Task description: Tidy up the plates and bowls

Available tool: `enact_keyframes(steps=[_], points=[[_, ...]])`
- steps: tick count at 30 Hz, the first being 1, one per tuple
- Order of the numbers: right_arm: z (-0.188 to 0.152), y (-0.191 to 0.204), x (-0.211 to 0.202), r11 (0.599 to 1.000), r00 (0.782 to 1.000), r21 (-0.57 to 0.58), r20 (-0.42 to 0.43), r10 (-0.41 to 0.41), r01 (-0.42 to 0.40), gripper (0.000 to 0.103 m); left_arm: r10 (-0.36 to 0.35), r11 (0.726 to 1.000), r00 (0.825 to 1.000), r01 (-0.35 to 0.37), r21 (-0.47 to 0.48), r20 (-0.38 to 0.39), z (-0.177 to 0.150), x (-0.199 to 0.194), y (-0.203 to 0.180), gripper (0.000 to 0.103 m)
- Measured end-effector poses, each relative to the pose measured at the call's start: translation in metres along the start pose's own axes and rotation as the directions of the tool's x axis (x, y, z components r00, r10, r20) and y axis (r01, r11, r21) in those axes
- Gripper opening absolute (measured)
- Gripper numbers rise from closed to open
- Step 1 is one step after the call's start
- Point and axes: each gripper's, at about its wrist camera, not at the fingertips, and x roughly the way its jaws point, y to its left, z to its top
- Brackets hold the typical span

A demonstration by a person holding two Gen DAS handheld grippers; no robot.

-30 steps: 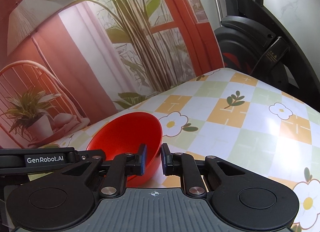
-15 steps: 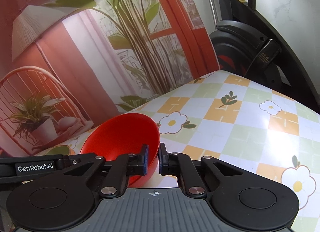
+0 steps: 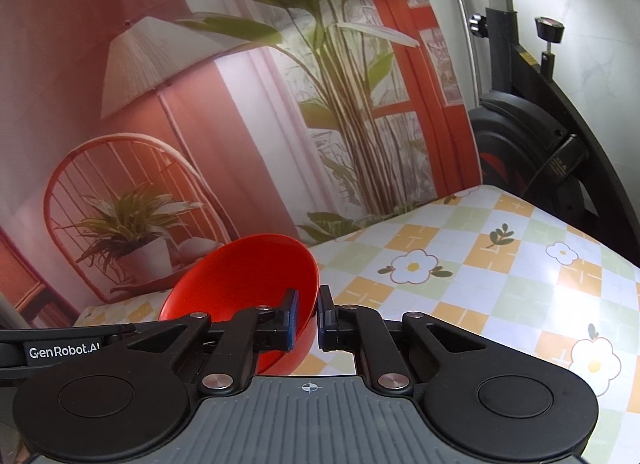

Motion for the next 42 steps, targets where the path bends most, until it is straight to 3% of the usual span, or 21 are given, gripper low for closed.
enact_keyframes(steps=[14,24,32,42], points=[[-0.019,0.086,-0.031,0.992,0.992,-0.032,-0.004,0.125,-0.125,0.009,0.044,0.997,0.997,-0.040,-0.063,0.070,-0.018,-0.093,0.052,0.018],[-0.036,0.139,-0.032,0.976,0.979,-0.074,-0.039,0.200,-0.203,0.009,0.059,0.987,0.992,-0.042,-0.153,0.112,-0.030,-0.131,0.097,0.018],[-0.040,0.174,-0.040,0.964,0.969,-0.091,-0.020,0.248,-0.249,0.010,0.075,0.986,0.979,-0.045,-0.162,0.188,-0.021,-0.163,0.116,0.018],[-0.076,0.183,-0.057,0.968,0.973,-0.106,-0.037,0.226,-0.229,0.009,0.023,0.970,0.992,0.008,-0.243,0.125,-0.072,-0.170,0.138,0.018]])
